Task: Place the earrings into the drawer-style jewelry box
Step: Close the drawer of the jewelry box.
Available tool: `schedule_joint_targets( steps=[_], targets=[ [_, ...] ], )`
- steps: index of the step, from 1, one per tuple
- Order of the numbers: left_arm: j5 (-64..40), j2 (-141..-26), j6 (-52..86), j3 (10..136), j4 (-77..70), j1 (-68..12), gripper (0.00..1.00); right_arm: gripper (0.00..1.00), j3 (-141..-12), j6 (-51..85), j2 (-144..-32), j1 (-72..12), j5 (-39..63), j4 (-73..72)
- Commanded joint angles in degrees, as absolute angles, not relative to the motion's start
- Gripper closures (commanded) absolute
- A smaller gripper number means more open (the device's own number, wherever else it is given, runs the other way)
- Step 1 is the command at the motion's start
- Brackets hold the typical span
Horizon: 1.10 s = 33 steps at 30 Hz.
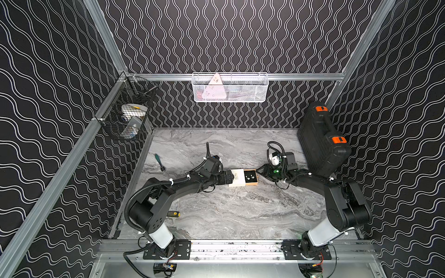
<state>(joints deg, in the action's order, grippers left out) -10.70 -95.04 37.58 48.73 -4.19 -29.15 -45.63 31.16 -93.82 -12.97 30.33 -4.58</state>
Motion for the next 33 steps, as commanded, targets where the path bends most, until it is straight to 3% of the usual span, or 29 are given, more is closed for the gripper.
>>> schedule_joint_targets(
  steps=[1,33],
  targets=[
    [-12.6,-96.3,39.5,49.3,-7.6,-29.0,0.01,0.5,-45.5,32.9,-95.4,-12.9,32.0,-8.6],
    [-17.9,-106.7,44.0,53.6,-15.7,-32.0,0.04,0.51,-47.6,37.9,-101.5,-18.0,35.2,-14.6]
  ],
)
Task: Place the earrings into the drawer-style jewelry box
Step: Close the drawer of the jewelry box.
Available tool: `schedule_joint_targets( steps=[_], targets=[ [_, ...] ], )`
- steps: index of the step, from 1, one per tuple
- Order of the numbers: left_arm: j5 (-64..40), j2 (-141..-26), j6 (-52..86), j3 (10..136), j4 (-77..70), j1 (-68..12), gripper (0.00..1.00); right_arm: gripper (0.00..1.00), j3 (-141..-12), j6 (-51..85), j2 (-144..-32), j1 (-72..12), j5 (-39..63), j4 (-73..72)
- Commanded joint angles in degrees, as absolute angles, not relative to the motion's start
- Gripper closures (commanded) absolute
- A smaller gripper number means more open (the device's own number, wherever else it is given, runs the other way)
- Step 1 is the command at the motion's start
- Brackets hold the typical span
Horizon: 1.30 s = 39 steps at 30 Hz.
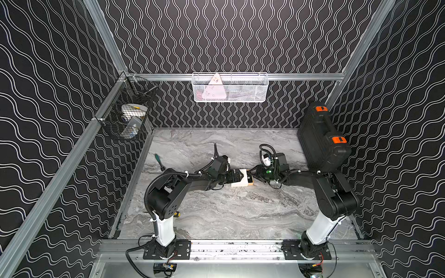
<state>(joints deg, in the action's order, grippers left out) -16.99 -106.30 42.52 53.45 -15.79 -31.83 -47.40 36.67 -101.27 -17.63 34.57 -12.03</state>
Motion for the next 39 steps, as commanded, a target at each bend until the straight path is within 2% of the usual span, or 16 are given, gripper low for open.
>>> schedule_joint_targets(
  steps=[1,15,23,31,35,39],
  targets=[
    [-17.9,-106.8,44.0,53.5,-15.9,-32.1,0.04,0.52,-47.6,38.1,-101.6,-18.0,35.2,-14.8],
    [-18.1,-108.0,44.1,54.1,-16.9,-32.8,0.05,0.53,-47.5,39.5,-103.0,-19.0,35.5,-16.8],
    [-15.0,-106.2,41.8,55.3,-12.7,-32.6,0.03,0.52,-47.9,38.2,-102.1,-19.0,34.5,-14.5],
    [-0.1,-99.7,33.1,57.3,-1.5,-30.0,0.01,0.47,-48.4,32.6,-95.4,-16.5,27.3,-5.4],
    [14.2,-92.7,26.8,55.8,0.4,-28.1,0.01,0.45,-48.2,29.2,-89.3,-13.7,21.1,-0.7],
    [31.1,-84.0,16.7,49.5,-5.4,-26.7,0.01,0.35,-48.0,24.7,-82.4,-10.7,8.7,3.3]
  ],
)
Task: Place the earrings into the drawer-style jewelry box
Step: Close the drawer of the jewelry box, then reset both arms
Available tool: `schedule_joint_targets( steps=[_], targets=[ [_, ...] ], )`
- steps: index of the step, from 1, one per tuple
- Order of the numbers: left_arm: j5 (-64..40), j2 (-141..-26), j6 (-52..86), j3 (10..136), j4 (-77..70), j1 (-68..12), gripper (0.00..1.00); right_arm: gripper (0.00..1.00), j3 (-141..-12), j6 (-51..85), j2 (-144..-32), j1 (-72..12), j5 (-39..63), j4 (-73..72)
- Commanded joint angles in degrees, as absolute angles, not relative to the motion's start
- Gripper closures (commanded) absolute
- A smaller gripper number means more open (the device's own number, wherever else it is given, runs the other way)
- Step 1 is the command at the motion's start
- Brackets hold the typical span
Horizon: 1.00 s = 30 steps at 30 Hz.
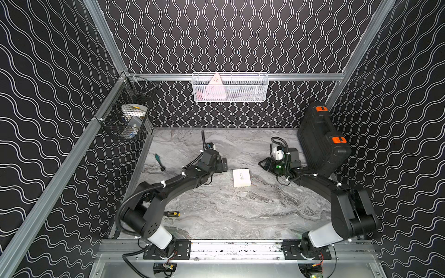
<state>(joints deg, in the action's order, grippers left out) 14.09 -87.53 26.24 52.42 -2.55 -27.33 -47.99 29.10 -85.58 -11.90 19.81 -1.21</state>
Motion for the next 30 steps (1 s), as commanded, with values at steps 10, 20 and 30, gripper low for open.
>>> schedule_joint_targets(
  steps=[10,20,30],
  targets=[
    [37.2,-77.2,1.8,27.1,-36.0,-15.7,0.01,0.04,-33.3,12.8,-71.3,-6.5,-22.2,-17.1],
    [21.7,-87.2,2.6,20.3,-53.6,-5.4,0.01,0.01,-25.6,10.7,-81.0,-0.3,-19.1,-34.9],
    [13.4,-94.4,1.9,19.9,-60.4,-3.3,0.01,0.01,-21.3,9.0,-90.4,4.2,-7.4,-54.5]
  ],
)
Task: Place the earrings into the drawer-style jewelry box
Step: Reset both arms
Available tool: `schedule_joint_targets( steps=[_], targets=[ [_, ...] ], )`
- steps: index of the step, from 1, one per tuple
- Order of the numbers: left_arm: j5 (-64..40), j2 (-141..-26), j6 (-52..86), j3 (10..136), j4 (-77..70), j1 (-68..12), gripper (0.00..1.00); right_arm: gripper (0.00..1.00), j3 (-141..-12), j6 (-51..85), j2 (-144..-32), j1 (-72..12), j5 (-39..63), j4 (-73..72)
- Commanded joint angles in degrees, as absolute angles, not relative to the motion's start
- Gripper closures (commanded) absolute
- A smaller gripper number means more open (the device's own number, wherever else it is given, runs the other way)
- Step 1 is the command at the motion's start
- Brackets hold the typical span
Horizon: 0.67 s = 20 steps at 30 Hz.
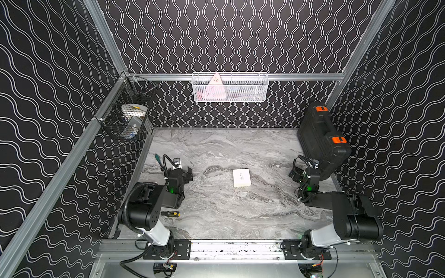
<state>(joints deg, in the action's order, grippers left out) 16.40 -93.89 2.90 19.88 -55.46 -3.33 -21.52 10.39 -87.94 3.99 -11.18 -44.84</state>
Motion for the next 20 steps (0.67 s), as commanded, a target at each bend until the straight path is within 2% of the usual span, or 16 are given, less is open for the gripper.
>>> schedule_joint_targets(
  steps=[1,5,8,11,20],
  targets=[
    [13.5,-94.4,2.0,20.0,-60.5,-3.3,0.01,0.01,-21.1,8.6,-91.3,4.2,-6.2,-55.6],
    [13.6,-94.7,1.5,19.8,-61.4,-3.3,0.01,0.01,-20.6,7.2,-95.8,4.2,-3.7,-61.5],
    [13.8,-94.7,1.4,20.1,-61.1,-3.4,0.01,0.01,-23.3,6.9,-93.8,4.1,-3.3,-52.5],
    [14.0,-94.7,1.2,20.2,-60.8,-3.6,0.01,0.01,-22.6,6.3,-95.4,3.9,-3.4,-57.2],
    [13.2,-94.7,0.4,20.7,-59.8,-3.9,0.01,0.01,-23.0,6.3,-95.0,3.9,-3.6,-55.7]
  ],
)
